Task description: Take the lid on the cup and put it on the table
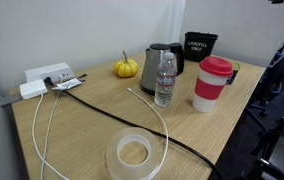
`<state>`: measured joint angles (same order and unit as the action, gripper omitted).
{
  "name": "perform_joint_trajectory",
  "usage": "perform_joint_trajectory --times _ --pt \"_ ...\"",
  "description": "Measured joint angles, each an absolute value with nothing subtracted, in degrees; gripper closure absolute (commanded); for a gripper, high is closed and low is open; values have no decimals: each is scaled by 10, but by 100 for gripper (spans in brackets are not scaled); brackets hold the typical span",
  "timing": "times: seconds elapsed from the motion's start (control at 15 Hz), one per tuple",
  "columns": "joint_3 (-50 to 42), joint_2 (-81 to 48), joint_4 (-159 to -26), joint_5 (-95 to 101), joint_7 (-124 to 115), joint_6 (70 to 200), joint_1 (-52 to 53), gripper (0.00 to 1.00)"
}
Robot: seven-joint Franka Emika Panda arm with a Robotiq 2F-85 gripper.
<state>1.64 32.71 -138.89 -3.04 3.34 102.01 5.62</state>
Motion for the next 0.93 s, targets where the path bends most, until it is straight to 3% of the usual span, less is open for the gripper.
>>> perform_joint_trajectory --times 0.93 --pt "16 327 -1374 -49 103 1006 88 0"
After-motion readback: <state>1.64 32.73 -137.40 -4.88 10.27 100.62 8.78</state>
